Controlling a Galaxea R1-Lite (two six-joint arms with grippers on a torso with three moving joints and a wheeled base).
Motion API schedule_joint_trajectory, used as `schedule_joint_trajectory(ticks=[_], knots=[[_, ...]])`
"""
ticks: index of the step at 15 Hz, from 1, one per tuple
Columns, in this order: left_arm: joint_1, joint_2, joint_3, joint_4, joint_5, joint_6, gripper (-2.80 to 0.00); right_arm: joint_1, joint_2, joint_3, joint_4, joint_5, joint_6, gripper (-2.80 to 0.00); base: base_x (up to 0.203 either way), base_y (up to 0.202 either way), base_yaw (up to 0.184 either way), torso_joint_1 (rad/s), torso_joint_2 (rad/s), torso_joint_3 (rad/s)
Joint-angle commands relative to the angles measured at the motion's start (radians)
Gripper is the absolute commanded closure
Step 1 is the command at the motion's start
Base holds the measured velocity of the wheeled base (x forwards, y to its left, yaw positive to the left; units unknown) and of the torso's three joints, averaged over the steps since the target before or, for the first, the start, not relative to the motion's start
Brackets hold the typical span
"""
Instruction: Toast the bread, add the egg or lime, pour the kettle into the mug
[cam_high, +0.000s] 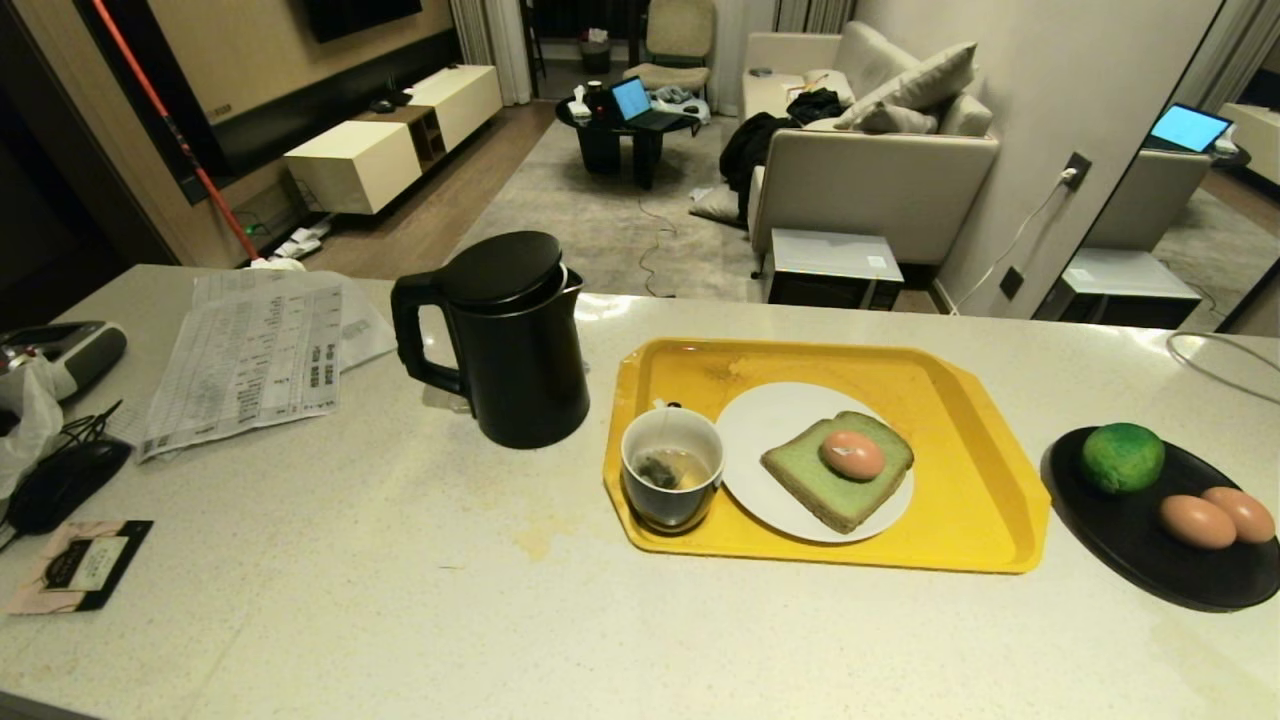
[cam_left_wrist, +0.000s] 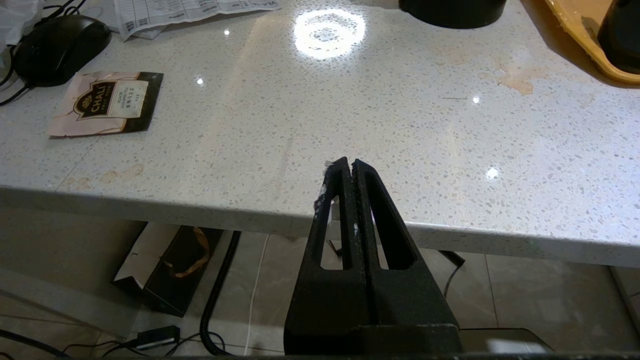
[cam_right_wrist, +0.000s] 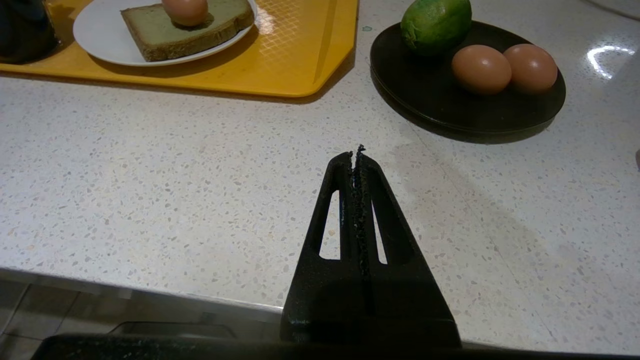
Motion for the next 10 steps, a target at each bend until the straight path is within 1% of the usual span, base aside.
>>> schedule_joint_trajectory(ticks=[1,10], knots=[[0.0,0.0,0.0,0.0,0.0,0.0,0.0,0.0,0.0,0.003,0.0,0.0,0.0,0.0,0.0,0.0,0.0,0.0,0.0,0.0],[0.0,0.0,0.0,0.0,0.0,0.0,0.0,0.0,0.0,0.003,0.0,0.0,0.0,0.0,0.0,0.0,0.0,0.0,0.0,0.0]])
